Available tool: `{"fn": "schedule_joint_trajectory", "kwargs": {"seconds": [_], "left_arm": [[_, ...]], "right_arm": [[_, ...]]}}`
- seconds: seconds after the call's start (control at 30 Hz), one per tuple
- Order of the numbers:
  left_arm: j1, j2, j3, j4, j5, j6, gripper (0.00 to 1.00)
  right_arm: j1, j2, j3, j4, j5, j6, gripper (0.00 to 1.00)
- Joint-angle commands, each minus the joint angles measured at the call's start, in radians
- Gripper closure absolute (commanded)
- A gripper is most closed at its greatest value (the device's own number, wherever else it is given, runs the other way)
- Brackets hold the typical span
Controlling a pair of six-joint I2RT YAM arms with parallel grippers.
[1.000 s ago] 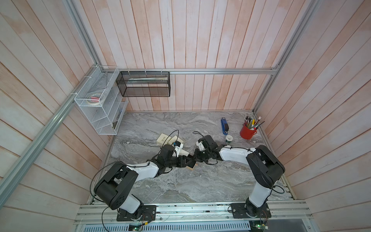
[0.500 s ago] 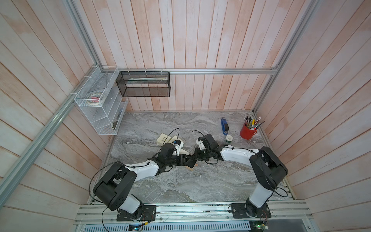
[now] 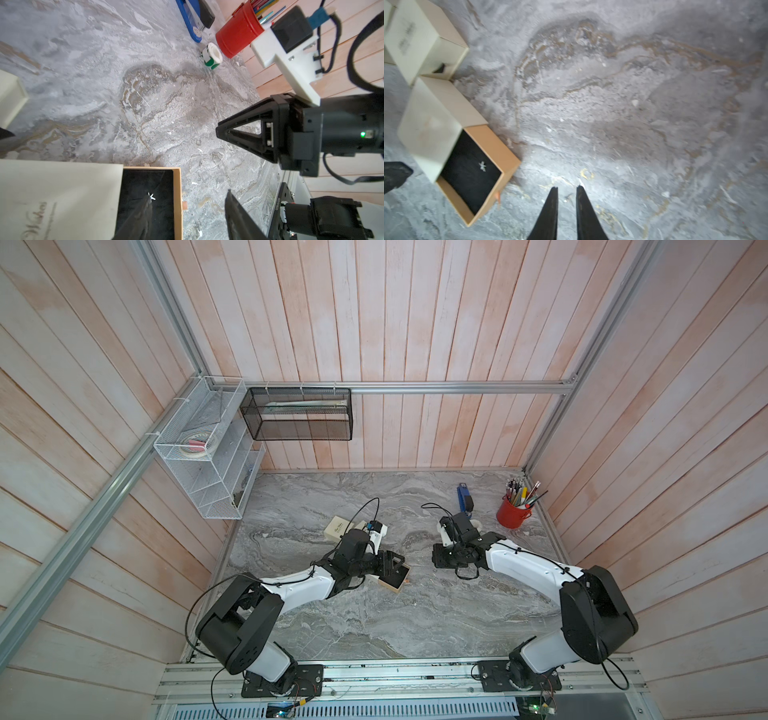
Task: Place the earrings into the drawer-style jewelry box
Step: Insert the earring into the inner lining, then pick up the earring from the center of the board.
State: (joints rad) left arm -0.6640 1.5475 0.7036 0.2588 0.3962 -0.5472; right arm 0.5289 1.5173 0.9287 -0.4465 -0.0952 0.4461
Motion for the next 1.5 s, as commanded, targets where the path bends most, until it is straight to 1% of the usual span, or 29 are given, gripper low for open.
{"fn": "schedule_joint_trajectory", "kwargs": {"seconds": [0.0, 0.17, 0.3, 0.4, 0.57, 0.77, 1.07, 1.47], "left_arm": [[-0.037, 0.032, 0.026, 0.023, -0.021, -0.015, 0.43], [-0.086, 0.049, 0.022, 0.043, -0.032, -0.038, 0.43], [-0.116, 0.055, 0.019, 0.057, -0.047, -0.055, 0.43], [-0.126, 0.062, 0.022, 0.065, -0.05, -0.061, 0.43], [-0.126, 0.043, 0.016, 0.043, -0.074, -0.05, 0.43], [-0.123, 0.005, -0.01, 0.029, -0.105, -0.046, 0.43], [-0.116, -0.008, -0.019, 0.021, -0.115, -0.045, 0.43], [-0.112, -0.007, -0.016, 0.014, -0.115, -0.042, 0.43]], "right_arm": [[-0.004, 0.015, 0.015, -0.108, 0.006, -0.097, 0.81], [-0.003, 0.063, 0.028, -0.111, -0.044, -0.141, 0.81], [0.009, 0.101, 0.054, -0.135, -0.025, -0.175, 0.78], [0.025, 0.126, 0.075, -0.143, -0.035, -0.192, 0.78], [0.071, 0.157, 0.107, -0.145, -0.048, -0.208, 0.75], [0.106, 0.186, 0.127, -0.159, -0.018, -0.208, 0.76], [0.114, 0.201, 0.13, -0.159, -0.031, -0.209, 0.8], [0.115, 0.227, 0.124, -0.162, -0.031, -0.205, 0.8]]}}
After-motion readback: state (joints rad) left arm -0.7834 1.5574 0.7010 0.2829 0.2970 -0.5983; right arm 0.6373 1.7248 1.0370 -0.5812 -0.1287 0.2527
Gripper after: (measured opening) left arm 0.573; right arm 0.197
